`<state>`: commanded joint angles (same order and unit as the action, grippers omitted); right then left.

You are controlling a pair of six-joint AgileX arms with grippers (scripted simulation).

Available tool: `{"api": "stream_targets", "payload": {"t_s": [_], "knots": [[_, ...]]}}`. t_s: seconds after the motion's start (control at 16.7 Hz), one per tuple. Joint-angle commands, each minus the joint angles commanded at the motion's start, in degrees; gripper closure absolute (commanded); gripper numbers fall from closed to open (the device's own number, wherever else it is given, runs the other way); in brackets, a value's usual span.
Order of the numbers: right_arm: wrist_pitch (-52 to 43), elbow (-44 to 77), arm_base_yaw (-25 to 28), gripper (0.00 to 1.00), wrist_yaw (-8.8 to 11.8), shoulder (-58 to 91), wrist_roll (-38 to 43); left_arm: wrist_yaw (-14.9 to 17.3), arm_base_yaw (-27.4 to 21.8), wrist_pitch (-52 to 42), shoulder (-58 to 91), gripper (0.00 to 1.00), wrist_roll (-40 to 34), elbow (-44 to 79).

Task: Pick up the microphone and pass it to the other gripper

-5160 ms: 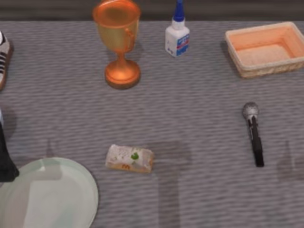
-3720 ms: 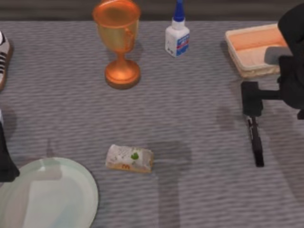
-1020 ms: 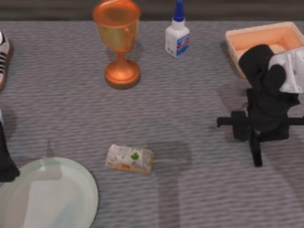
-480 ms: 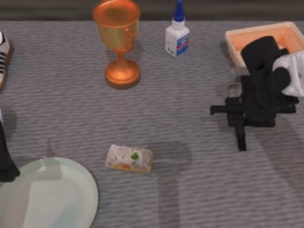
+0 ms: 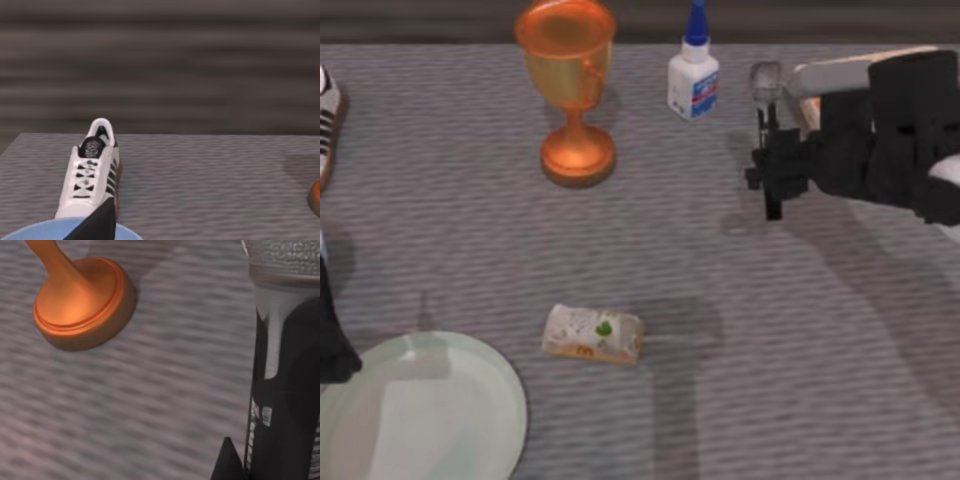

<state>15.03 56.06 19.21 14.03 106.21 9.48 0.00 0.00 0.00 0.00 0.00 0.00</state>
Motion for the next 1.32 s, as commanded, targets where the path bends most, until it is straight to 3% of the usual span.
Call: {"api": "stream_targets", "payload": {"t_s": [0.36, 0.54, 0.66, 1.02, 1.14, 1.32], "knots": [[26.61, -7.74, -0.48, 1.00, 8.64, -8.09, -6.19, 0.00, 0.00, 0.00, 0.00, 0.00, 0.00, 0.00], [32.67, -9.49, -0.65, 1.00, 11.00, -11.05, -8.10, 0.00, 0.00, 0.00, 0.00, 0.00, 0.00, 0.00], [33.70, -9.79, -0.69, 1.00, 11.43, -11.66, -8.46, 0.00, 0.00, 0.00, 0.00, 0.00, 0.00, 0.00], [33.29, -9.47, 0.52, 1.00, 10.53, -11.82, -8.28, 0.00, 0.00, 0.00, 0.00, 0.00, 0.00, 0.00], [32.43, -9.35, 3.31, 1.00, 7.81, -13.02, -8.20, 0.00, 0.00, 0.00, 0.00, 0.00, 0.00, 0.00], [30.51, -9.14, 9.25, 1.00, 1.97, -15.66, -7.93, 0.00, 0.00, 0.00, 0.00, 0.00, 0.00, 0.00]]}}
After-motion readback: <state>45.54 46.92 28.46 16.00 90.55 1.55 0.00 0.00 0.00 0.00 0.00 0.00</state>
